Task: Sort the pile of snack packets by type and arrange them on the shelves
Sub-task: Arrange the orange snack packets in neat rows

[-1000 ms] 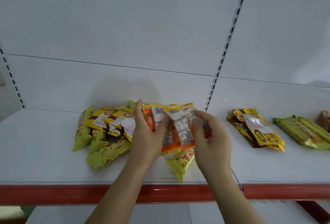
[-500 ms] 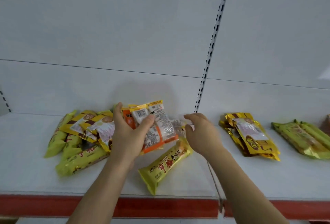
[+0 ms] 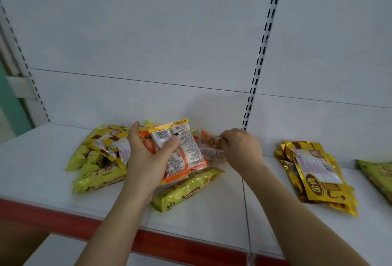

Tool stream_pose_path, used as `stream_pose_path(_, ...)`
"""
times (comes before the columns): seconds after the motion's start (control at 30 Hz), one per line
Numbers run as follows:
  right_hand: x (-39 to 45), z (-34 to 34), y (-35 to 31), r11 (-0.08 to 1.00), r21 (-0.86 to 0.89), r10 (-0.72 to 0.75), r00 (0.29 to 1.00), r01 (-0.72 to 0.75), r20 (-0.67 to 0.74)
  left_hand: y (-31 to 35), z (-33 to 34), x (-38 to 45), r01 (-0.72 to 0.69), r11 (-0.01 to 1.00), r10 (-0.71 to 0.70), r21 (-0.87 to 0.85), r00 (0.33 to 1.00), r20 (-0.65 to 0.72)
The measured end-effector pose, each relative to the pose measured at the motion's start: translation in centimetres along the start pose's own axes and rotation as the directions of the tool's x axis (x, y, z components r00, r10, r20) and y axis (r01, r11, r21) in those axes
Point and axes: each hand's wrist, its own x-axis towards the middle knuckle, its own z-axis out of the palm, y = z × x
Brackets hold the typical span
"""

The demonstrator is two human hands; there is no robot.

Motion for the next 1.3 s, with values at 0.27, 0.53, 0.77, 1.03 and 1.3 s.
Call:
stream_pose_path(0.27, -4.0, -6.2, -1.5, 0.830, 0.540, 0.310, 0.921, -0.141, -0.236, 0.8, 1.3, -1.3, -0.050, 0.998, 0.049, 0.023, 0.997, 0.056)
stream_pose_path(0.53, -13.8, -8.0, -5.7, 0.784, 0.618, 0.126, 0.960, 0.059, -0.251, 1.7, 5.4, -5.8, -0.167, 0.985, 0.172, -0.041, 0.958, 0.230)
stream_pose_path(0.77, -20.3, -12.1, 0.4, 0.831, 0.536, 0.380, 0.858, -0.151, -0.347, 1.9, 10.8, -12.1, -0.130, 0.982, 0.183, -0.137, 0.841, 0.509)
stream_pose_path(1.03, -24.8, -15.1, 7.3, 0.726, 0.605, 0.530, 0.826, -0.325, -0.192, 1.1, 18.1, -17.1, -0.234, 0.968, 0.244, -0.093, 0.776, 0.582)
stream_pose_path(1.3, -28.4, -20.0, 20.5, 0.731, 0.591, 0.581, 0.766, -0.342, -0.275, 2.9, 30.2, -25.2, -0.193, 0.969, 0.248, -0.156, 0.730, 0.637)
